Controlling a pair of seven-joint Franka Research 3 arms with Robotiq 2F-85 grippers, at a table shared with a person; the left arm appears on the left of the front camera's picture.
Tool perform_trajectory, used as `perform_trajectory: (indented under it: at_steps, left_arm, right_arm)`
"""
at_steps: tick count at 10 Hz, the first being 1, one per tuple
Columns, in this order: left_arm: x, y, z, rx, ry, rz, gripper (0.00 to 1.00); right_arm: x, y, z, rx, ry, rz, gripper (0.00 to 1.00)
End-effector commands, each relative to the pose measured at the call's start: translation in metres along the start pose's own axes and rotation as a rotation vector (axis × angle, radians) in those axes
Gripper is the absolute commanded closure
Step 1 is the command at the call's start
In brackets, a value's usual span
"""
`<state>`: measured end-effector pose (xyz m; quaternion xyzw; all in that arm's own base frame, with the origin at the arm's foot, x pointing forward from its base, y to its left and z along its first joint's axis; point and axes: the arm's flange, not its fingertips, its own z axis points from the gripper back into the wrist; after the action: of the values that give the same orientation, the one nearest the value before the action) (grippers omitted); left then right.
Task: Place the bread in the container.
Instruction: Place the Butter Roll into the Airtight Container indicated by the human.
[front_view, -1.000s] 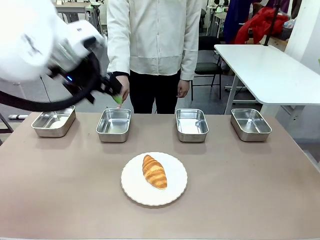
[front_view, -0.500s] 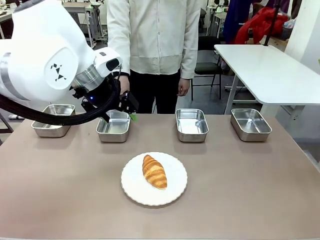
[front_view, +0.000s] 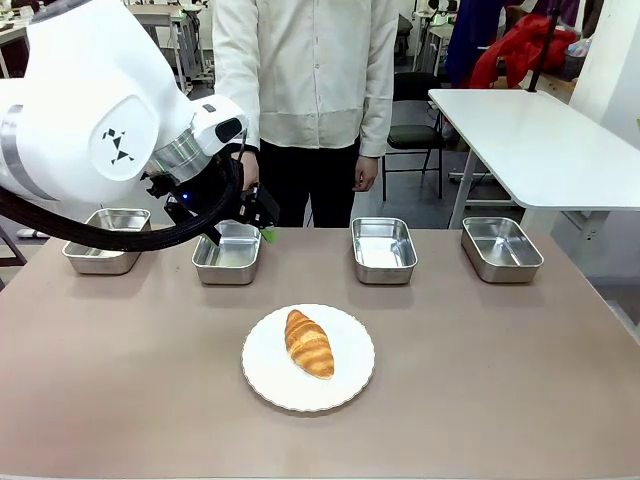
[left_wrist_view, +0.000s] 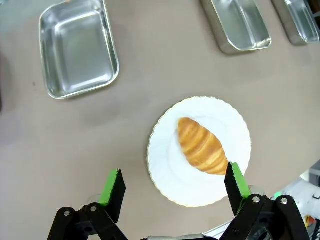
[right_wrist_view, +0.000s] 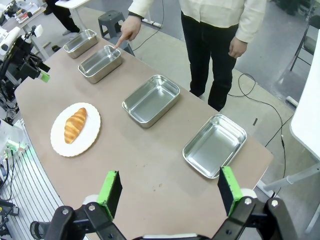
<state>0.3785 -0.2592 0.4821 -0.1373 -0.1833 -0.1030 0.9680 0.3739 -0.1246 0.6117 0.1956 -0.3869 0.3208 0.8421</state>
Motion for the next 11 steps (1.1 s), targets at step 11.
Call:
perform_trajectory:
  at_steps: [11]
  left_arm:
    - [-0.04,-0.071,-0.095,0.089,0.316,0.516,0.0]
  right_arm:
    - [0.001,-0.002,0.0,0.014,-0.026,0.017,0.0]
